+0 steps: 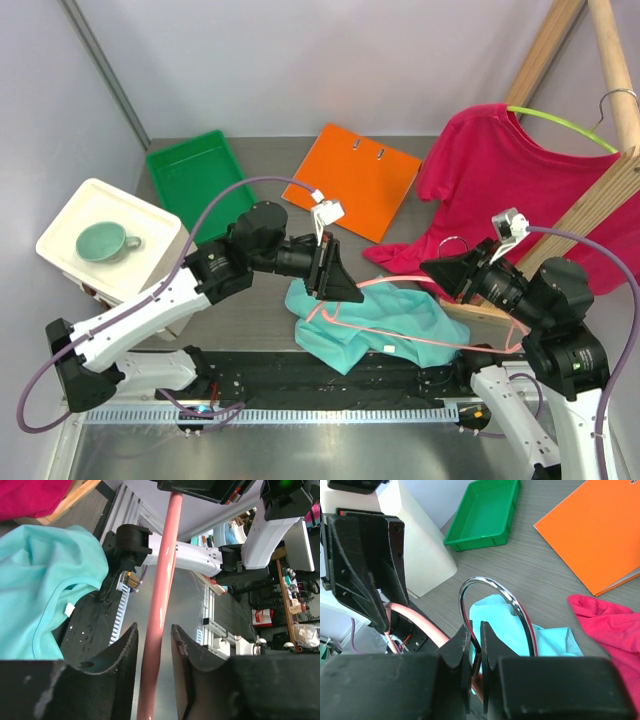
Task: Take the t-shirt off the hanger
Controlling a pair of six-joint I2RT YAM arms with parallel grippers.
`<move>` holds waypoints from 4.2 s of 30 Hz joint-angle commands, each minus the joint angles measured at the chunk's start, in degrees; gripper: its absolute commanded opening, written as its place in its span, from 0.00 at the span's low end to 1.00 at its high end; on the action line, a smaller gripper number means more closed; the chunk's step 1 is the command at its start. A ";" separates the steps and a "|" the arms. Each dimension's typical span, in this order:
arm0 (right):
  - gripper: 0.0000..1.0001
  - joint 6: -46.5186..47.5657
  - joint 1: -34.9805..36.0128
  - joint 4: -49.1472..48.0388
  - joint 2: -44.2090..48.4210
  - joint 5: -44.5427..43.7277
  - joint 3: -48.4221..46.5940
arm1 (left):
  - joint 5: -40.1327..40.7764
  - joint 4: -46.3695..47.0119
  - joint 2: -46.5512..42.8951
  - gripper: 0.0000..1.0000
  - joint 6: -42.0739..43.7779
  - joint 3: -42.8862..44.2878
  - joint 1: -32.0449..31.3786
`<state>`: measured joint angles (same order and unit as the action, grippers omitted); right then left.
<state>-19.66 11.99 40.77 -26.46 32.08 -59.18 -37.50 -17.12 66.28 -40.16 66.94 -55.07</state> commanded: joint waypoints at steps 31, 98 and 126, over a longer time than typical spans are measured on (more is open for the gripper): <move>0.97 -10.32 0.14 11.34 21.54 -48.95 -19.12 | 4.00 -20.64 5.95 0.00 26.26 32.80 3.39; 0.96 -9.61 0.32 18.64 13.45 -43.15 -30.47 | -24.56 -4.13 33.74 0.00 24.68 61.82 22.55; 0.96 -11.53 0.40 18.11 13.02 -43.06 -28.27 | -23.96 3.94 49.99 0.00 19.59 76.76 12.63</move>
<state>-30.13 12.16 60.07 -10.28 -11.22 -87.88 -62.54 -21.26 115.77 -18.22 140.57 -39.09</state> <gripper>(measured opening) 0.963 0.104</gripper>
